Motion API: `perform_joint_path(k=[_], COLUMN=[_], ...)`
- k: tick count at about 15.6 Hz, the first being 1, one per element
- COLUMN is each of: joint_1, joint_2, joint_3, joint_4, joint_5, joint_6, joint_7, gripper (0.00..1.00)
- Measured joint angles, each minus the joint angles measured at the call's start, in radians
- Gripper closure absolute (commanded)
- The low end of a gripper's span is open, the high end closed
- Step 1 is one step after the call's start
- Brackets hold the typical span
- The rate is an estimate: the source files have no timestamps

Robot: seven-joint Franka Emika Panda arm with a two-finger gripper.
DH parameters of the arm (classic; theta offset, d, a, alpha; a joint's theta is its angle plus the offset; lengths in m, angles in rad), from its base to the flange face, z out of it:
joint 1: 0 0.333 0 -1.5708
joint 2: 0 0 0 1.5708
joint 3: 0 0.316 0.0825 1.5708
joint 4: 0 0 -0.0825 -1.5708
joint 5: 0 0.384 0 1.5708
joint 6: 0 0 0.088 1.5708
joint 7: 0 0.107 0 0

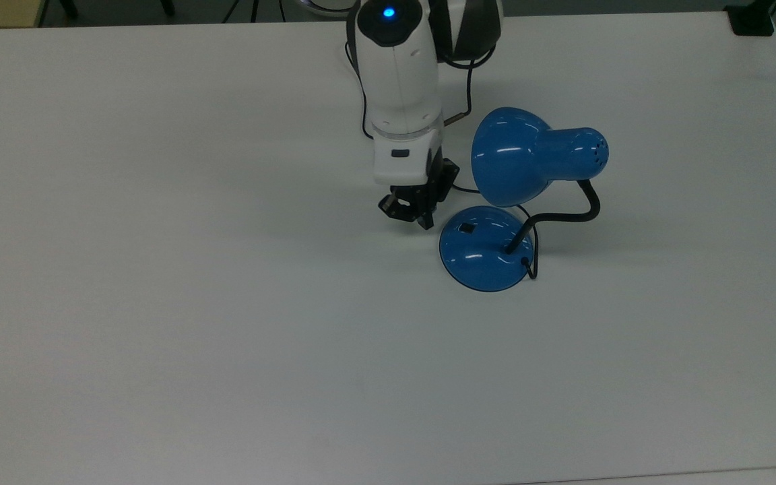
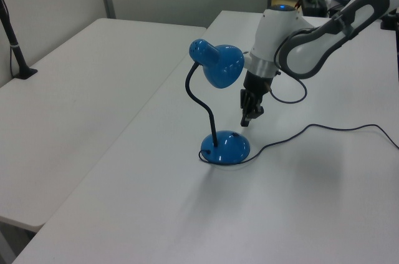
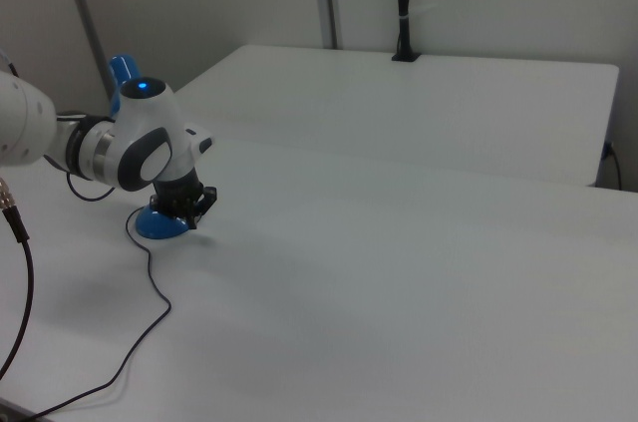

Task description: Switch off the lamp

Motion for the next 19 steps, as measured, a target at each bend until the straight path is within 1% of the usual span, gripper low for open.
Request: perform_joint_path(k=[3,5,9,12,14,15,19], joint_1=[-0.041,-0.074,-0.110,-0.137,-0.152,-0.165,-0.187], joint_2=[-0.040,-0.082,-0.162,-0.189,-0.202,-0.215,-0.246], joint_3=[-0.004,-0.020,-0.068,-0.077,-0.078,-0.079,-0.079], joint_4=[0.002,0.006,0.039,0.100,0.151,0.188,0.292], joint_5=[0.000,-0.017,-0.120,-0.204,-0.235,-0.246,-0.250], joint_6=[-0.090,-0.171,-0.351,-0.486,-0.571,-0.626,-0.766], joint_7=[0.045,0.074,0.146,0.209,0.241,0.261,0.322], gripper=[1.00,1.00,1.00,1.00,1.00,1.00,1.00])
